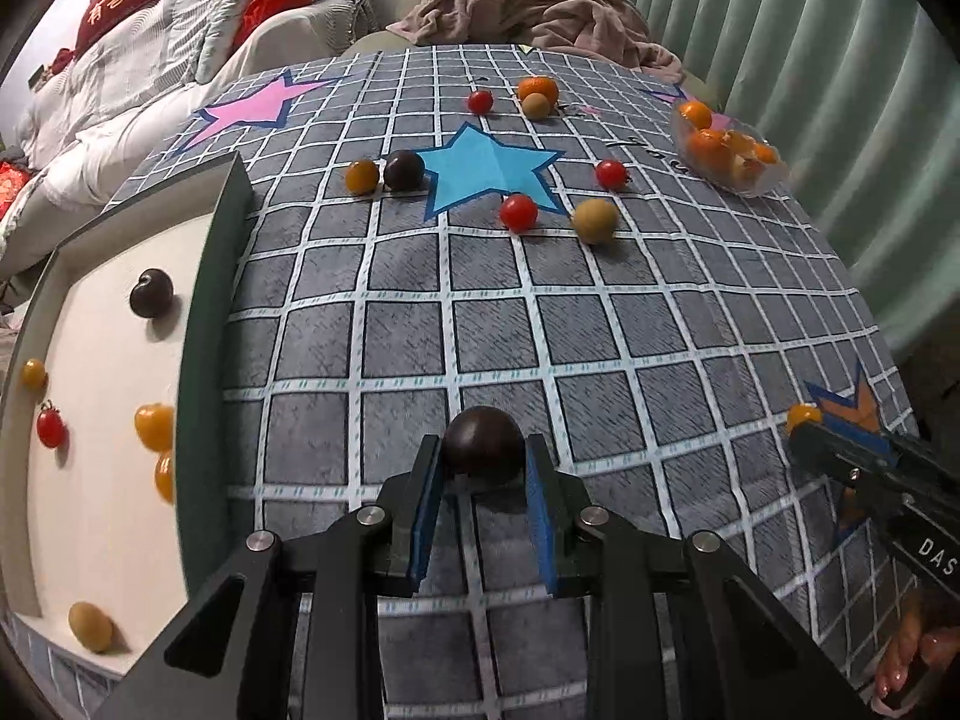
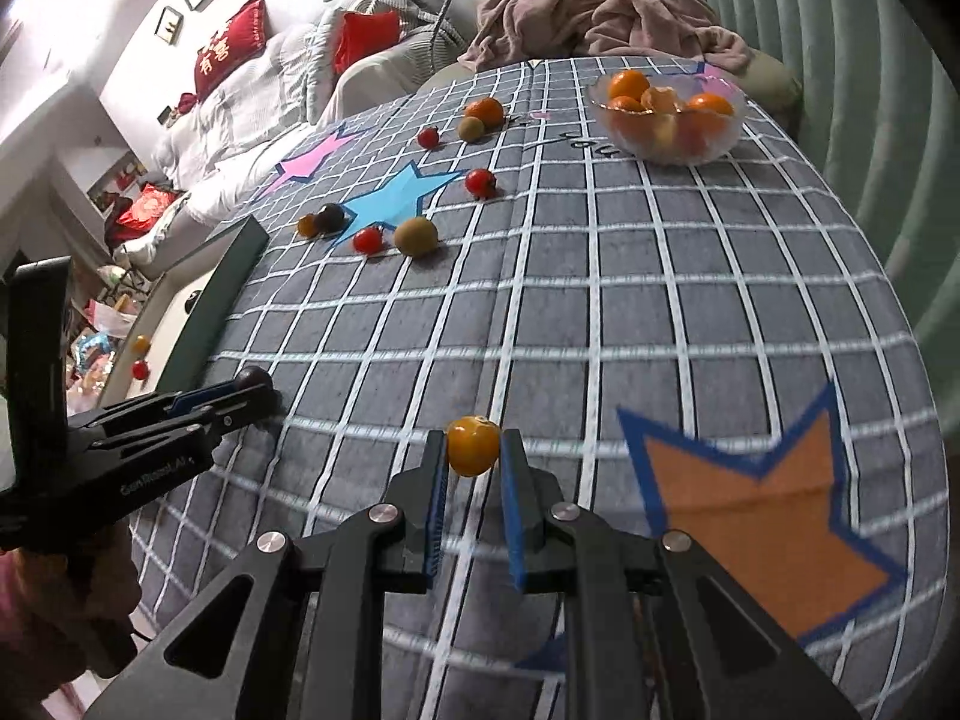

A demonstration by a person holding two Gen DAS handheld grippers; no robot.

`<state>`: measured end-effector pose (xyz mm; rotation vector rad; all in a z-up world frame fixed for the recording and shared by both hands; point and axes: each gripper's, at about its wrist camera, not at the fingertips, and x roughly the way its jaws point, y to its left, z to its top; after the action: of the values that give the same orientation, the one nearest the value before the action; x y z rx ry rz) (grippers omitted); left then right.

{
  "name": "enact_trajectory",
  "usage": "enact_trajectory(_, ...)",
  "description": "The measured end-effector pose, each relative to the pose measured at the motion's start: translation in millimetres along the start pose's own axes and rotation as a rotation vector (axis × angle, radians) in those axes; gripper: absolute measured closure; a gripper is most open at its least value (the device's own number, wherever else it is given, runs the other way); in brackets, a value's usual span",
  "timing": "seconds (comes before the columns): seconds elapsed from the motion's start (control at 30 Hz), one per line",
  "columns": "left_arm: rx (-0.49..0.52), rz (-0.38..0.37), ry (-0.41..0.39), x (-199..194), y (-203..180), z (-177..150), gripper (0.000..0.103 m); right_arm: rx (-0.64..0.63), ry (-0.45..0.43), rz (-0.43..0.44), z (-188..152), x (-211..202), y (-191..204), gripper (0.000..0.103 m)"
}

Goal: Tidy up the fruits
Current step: 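Grasp a dark plum with the left tool while the right grasps an orange tomato, then carry both fruits over the white tray and lower them inside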

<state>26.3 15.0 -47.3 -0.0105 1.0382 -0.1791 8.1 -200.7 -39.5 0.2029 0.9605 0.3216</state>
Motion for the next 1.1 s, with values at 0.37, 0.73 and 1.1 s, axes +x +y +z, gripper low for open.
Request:
enact_trajectory(0.37,0.007,-0.028,-0.047,-31,0,-7,0.075,0.018,-0.008,-0.002,-10,-18,7,0.084)
enact_trajectory(0.73,-0.026,-0.024,-0.114,-72,21,-6,0.075,-0.047,-0.040,0.012,6,-38,44,0.084)
enact_trajectory(1.1,-0.092,0.037,-0.153,-96,78,-12,0.075,-0.132,-0.029,0.082,29,-34,107,0.084)
